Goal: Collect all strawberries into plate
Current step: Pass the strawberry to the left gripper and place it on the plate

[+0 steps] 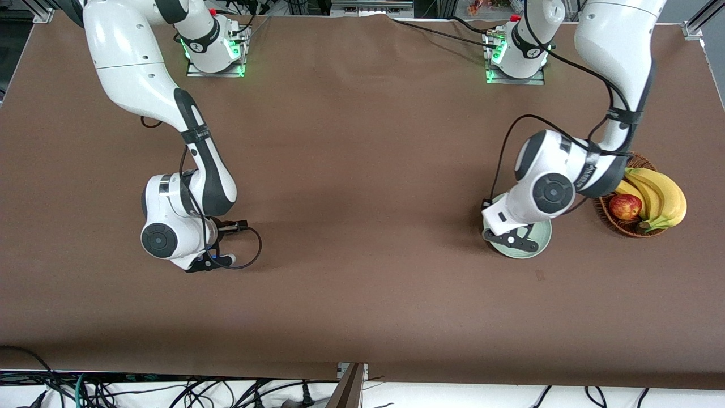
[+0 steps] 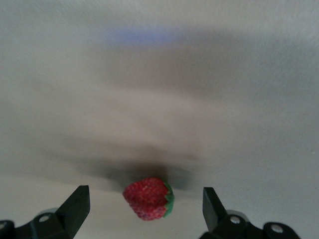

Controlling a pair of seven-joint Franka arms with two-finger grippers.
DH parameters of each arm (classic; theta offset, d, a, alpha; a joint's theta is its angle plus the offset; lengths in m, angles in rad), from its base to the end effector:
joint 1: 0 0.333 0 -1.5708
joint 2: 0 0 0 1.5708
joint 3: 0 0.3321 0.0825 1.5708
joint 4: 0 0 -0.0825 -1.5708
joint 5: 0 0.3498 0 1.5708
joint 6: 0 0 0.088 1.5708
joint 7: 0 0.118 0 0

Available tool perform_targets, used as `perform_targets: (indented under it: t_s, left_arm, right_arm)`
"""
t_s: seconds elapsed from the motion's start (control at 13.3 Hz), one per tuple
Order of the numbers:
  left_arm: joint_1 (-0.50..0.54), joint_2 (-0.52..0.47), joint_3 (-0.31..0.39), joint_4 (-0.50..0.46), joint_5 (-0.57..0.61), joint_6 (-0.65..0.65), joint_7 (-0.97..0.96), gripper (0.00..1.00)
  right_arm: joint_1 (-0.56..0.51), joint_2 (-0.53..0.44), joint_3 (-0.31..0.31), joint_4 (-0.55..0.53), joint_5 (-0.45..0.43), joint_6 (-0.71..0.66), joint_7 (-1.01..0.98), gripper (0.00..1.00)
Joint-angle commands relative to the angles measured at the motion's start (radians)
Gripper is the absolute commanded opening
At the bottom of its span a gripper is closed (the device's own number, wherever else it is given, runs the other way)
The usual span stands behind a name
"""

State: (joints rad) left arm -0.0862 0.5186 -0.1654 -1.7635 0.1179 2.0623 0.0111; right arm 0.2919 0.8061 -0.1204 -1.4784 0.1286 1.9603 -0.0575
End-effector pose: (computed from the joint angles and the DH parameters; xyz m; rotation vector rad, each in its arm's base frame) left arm 0.6004 -0.1372 0.2839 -3.0472 0.4867 0.3215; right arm 0.6480 0.1351 0.1994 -3.0888 -0.2848 0.4967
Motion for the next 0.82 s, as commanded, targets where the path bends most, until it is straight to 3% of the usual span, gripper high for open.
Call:
perform_targets:
  t_s: [0.0, 0.07, 0.15, 0.22, 0.3, 0.53, 0.75]
  left_arm:
    - [0.048, 0.029, -0.012, -0.011, 0.022, 0.001, 0.11, 0.26]
    - [0.054, 0.038, -0.014, -0.026, 0.02, 0.027, 0.115, 0.32]
    - [0.054, 0.037, -0.016, -0.048, 0.019, 0.059, 0.113, 0.45]
    - [0.054, 0.037, -0.016, -0.05, 0.017, 0.064, 0.113, 0.82]
    - [0.055, 0.035, -0.016, -0.047, 0.013, 0.062, 0.115, 1.0]
    - [0.054, 0.034, -0.019, -0.04, 0.008, 0.058, 0.113, 1.0]
    - [0.054, 0.031, -0.02, -0.034, 0.006, 0.056, 0.109, 1.0]
  right_arm:
    - [0.006, -0.03, -0.005, -0.052, -0.012, 0.015, -0.025, 1.0]
    - [0.006, -0.03, -0.005, -0.056, -0.011, 0.014, -0.025, 0.98]
    - [0.007, -0.03, -0.005, -0.057, -0.012, 0.014, -0.025, 0.88]
    - [0.007, -0.03, -0.005, -0.057, -0.011, 0.014, -0.027, 0.71]
    - [0.007, -0.031, -0.005, -0.057, -0.011, 0.012, -0.027, 0.57]
    - [0.007, -0.031, -0.005, -0.057, -0.011, 0.005, -0.025, 0.29]
    - [0.007, -0.036, -0.004, -0.057, -0.009, 0.002, -0.021, 0.14]
